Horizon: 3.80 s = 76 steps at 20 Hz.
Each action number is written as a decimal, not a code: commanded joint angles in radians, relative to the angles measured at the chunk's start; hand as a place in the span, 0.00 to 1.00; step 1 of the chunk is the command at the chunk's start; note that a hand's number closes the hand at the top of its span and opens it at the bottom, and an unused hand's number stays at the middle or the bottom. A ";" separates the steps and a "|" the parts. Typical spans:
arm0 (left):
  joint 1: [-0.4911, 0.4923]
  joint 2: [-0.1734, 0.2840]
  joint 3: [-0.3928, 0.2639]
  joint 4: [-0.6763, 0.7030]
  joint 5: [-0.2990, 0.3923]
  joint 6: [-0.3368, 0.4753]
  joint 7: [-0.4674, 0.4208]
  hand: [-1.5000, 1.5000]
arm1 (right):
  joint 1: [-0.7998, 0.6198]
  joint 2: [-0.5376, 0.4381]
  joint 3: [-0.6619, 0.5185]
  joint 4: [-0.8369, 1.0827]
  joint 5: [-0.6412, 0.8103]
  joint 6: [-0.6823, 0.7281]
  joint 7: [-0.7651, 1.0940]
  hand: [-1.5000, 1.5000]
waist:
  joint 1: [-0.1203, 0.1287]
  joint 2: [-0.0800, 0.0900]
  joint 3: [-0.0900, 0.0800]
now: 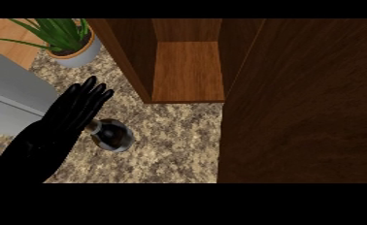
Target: Pick up the wine, place it into the cabinet and close the cabinet
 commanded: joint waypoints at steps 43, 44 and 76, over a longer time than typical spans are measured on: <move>-0.072 0.198 0.252 0.178 0.476 -0.270 0.328 0.00 | -0.008 -0.083 0.485 -0.554 0.272 -0.331 0.605 0.00 | -0.003 -0.008 -0.002; -0.036 0.198 0.253 0.134 0.467 -0.238 0.345 0.00 | 0.005 -0.093 0.483 -0.571 0.276 -0.339 0.597 0.00 | 0.000 -0.010 -0.002; -0.162 0.045 0.293 0.903 -0.371 -0.475 -0.386 0.00 | -0.164 -0.179 0.582 -0.503 0.325 -0.528 0.659 0.00 | -0.015 -0.005 -0.004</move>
